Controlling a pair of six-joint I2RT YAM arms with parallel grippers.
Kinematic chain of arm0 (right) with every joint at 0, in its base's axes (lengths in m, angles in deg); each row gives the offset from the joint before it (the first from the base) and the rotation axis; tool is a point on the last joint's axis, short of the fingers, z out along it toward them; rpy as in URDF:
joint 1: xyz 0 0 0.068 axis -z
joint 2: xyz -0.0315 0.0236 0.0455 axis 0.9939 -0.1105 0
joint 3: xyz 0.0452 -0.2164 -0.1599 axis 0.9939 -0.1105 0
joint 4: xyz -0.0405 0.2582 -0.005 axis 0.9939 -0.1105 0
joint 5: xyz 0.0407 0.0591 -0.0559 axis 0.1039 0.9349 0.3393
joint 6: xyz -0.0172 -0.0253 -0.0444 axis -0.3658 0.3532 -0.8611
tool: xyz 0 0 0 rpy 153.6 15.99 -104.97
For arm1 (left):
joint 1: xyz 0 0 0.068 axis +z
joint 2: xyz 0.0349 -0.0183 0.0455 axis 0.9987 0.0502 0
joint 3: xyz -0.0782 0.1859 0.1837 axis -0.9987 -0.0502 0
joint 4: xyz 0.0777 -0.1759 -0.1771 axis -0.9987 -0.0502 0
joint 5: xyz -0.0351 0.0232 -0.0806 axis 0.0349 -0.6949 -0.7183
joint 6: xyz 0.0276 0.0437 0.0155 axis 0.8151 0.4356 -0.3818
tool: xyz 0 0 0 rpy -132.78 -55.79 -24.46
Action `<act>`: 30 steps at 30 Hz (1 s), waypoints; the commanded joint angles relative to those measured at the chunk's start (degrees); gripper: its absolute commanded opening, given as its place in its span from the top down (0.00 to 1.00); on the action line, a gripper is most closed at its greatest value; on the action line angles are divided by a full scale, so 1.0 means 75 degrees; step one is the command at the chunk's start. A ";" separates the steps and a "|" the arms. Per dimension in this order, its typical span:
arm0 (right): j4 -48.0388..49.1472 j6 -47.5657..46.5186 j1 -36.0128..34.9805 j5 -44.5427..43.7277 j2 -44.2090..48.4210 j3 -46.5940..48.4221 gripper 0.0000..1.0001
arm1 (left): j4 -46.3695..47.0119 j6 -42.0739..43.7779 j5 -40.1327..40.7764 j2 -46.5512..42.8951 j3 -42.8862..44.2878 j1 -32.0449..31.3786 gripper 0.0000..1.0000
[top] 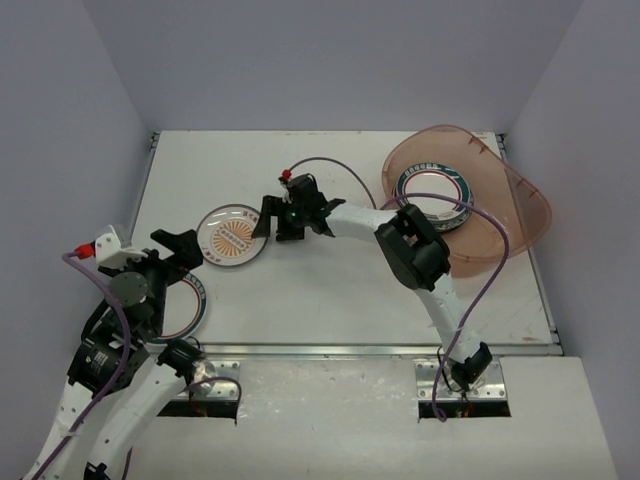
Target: Place the plates into the plastic bin on the countertop
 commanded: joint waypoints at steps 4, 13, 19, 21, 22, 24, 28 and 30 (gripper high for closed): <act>-0.0314 0.1289 0.0020 -0.0757 -0.0917 0.0382 0.46 | 0.0182 0.0010 0.0008 -0.0132 0.0180 0.0075 0.00; 0.0695 0.1661 0.0156 -0.0230 -0.0617 -0.0203 1.00 | 0.0240 0.0060 -0.0026 -0.0335 0.0153 0.0082 0.00; 0.1458 0.1715 0.0255 0.0468 0.0581 -0.0690 1.00 | 0.0268 0.0077 -0.0042 -0.0346 0.0141 0.0075 0.00; 0.1352 0.1621 0.0299 0.0515 0.1165 -0.0814 1.00 | 0.0261 0.0084 -0.0049 -0.0314 0.0146 0.0075 0.00; 0.1186 0.1527 0.0351 0.0526 0.1592 -0.0882 1.00 | 0.0268 0.0085 -0.0052 -0.0298 0.0153 0.0075 0.00; 0.0891 0.1396 0.0532 0.0592 0.2151 -0.0858 1.00 | 0.0268 0.0093 -0.0068 -0.0290 0.0153 0.0075 0.00; 0.0171 0.1264 0.1190 0.0688 0.3473 -0.0873 1.00 | 0.0268 0.0095 -0.0086 -0.0227 0.0141 0.0075 0.00; -0.0398 0.1185 0.1809 0.0580 0.4076 -0.0903 1.00 | 0.0268 0.0105 -0.0116 -0.0207 0.0151 0.0075 0.00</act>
